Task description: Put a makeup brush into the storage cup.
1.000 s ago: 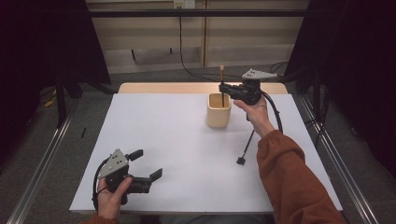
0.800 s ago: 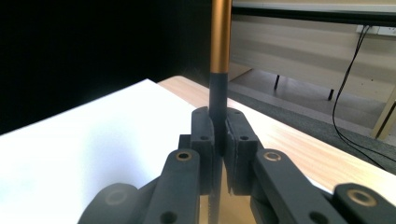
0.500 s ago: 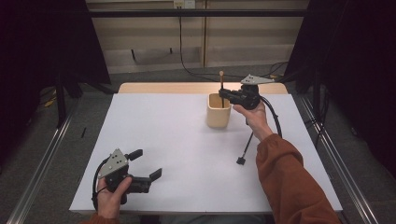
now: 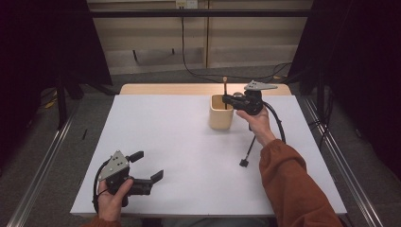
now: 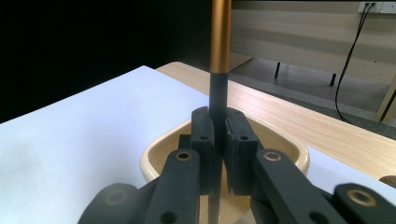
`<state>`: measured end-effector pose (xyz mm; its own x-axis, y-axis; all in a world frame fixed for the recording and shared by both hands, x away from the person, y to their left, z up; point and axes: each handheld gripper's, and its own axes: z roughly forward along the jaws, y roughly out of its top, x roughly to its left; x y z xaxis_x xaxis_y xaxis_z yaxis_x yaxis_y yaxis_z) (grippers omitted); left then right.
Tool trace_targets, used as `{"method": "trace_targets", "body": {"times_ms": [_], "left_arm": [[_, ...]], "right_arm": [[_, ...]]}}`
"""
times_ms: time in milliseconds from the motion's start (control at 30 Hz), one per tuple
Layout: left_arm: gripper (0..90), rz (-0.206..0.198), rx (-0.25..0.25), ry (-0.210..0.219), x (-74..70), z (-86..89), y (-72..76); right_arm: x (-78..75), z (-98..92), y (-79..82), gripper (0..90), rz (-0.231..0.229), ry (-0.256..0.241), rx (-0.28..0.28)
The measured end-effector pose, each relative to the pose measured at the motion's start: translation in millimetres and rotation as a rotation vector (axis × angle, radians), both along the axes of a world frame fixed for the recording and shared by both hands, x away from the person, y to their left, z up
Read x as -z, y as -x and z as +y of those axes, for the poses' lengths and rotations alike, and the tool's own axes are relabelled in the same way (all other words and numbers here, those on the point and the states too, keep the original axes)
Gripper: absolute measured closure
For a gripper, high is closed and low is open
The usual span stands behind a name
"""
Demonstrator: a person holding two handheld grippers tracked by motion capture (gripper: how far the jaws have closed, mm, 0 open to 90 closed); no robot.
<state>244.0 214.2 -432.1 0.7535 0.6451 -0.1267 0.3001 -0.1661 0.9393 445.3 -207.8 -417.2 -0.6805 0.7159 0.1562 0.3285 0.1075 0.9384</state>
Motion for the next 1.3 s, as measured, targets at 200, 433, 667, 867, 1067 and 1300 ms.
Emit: {"method": "trace_targets", "body": {"times_ms": [200, 433, 667, 867, 1067, 1300], "left_arm": [[1.4, 0.003, -0.002, -0.002, -0.1, 1.0, 0.0], [1.5, 0.005, -0.003, -0.001, 0.0, 0.8, -0.1], [1.4, 0.004, -0.005, -0.002, 0.1, 1.0, -0.2], [1.5, 0.003, -0.003, 0.002, 0.5, 0.6, -0.3], [1.5, 0.005, -0.003, -0.002, 0.4, 1.0, -0.4], [1.5, 0.000, -0.003, -0.002, 0.6, 1.9, -1.0]], "right_arm": [[6.1, 1.9, 0.8, 84.0, 0.006, -0.008, -0.001], [12.1, 1.4, 1.5, 84.0, 0.021, -0.006, 0.001], [13.8, 1.0, 1.8, 83.8, 0.031, -0.010, -0.007], [13.1, 0.7, 2.1, 60.6, 0.029, -0.029, -0.007], [11.1, 2.6, 3.0, 34.0, 0.011, -0.027, -0.008], [10.4, 2.7, 2.6, 13.7, 0.008, -0.035, 0.022]]}}
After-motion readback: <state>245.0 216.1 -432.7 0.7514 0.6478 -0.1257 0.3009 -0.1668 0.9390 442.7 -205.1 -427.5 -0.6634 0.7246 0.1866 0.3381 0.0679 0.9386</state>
